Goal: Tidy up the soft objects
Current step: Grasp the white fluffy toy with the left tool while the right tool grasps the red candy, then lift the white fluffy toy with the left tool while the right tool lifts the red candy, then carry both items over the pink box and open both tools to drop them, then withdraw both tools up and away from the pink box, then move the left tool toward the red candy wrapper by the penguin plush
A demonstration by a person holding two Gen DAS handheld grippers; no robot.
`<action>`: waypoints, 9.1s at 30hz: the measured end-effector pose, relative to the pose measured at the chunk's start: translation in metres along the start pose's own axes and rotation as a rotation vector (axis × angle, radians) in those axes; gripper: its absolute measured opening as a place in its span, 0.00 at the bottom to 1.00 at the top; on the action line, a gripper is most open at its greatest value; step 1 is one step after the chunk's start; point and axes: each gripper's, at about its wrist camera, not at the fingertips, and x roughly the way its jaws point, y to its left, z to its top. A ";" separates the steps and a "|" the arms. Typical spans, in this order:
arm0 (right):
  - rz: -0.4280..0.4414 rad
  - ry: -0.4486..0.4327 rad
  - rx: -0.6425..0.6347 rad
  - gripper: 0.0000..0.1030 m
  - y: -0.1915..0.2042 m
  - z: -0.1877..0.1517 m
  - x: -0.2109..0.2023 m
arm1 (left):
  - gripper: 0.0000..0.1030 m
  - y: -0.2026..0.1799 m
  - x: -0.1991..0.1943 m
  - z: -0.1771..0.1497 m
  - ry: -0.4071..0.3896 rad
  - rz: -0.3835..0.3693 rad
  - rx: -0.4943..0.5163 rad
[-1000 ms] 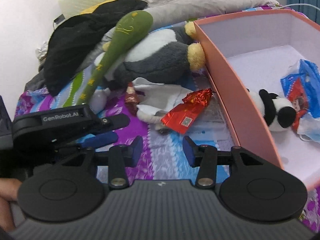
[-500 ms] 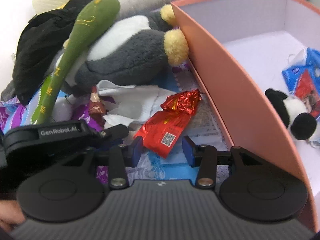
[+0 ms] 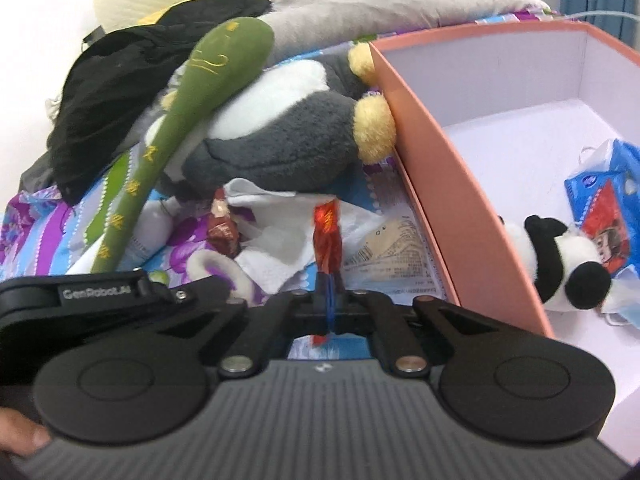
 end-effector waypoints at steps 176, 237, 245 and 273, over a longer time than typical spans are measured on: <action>-0.075 -0.250 -0.060 0.65 -0.166 0.066 -0.224 | 0.29 -0.312 -0.056 -0.095 0.003 0.046 0.679; -0.021 -0.046 -0.226 0.79 0.048 0.054 -0.288 | 0.29 -0.059 -0.211 -0.067 -0.139 0.332 0.277; -0.030 -0.022 -0.230 0.79 0.051 0.056 -0.279 | 0.29 -0.058 -0.205 -0.065 -0.135 0.324 0.272; 0.005 0.118 -0.326 0.79 0.060 0.032 -0.163 | 0.38 -0.043 -0.139 -0.012 -0.100 0.266 0.279</action>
